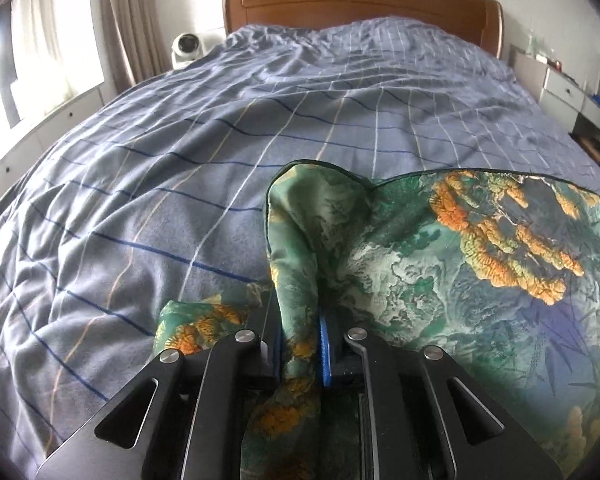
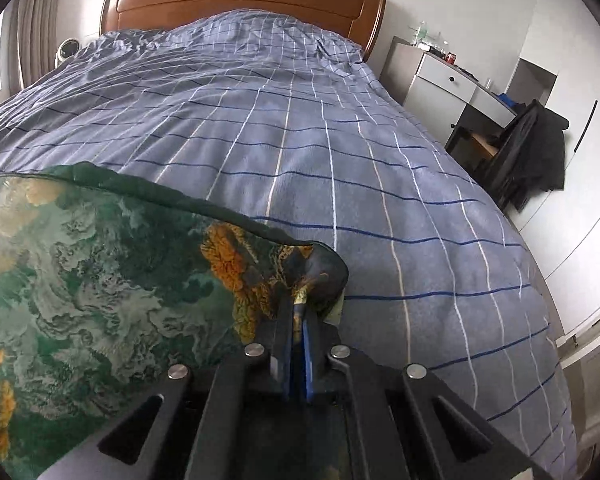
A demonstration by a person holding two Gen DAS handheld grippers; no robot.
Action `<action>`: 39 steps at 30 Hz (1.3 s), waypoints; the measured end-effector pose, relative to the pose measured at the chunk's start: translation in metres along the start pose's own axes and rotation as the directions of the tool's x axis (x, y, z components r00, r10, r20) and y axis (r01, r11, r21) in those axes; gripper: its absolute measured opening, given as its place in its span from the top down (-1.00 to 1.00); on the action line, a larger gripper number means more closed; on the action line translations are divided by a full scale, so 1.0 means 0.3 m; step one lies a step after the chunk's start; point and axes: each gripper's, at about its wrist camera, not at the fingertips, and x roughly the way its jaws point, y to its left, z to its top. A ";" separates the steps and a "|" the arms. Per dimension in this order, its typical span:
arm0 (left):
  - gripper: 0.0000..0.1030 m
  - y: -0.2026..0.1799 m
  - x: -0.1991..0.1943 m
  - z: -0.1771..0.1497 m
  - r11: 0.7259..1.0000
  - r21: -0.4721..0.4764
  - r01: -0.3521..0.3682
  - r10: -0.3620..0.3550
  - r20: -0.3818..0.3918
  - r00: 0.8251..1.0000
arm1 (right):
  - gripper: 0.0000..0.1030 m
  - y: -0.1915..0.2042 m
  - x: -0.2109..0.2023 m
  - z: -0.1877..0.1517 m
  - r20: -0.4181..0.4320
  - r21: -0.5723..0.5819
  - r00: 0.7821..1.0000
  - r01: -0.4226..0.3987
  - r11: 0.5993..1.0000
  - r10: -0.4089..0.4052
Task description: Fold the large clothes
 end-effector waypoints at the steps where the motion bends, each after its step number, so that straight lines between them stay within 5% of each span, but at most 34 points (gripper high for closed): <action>1: 0.75 -0.001 -0.009 -0.004 1.000 -0.005 0.004 -0.004 0.003 1.000 | 0.92 0.000 0.004 -0.003 0.000 0.006 1.000 -0.003 1.000 0.003; 39: 0.61 0.010 -0.024 -0.005 0.997 -0.055 0.051 -0.049 0.033 0.998 | 0.86 -0.039 0.012 -0.009 0.011 0.084 0.996 -0.086 0.993 0.086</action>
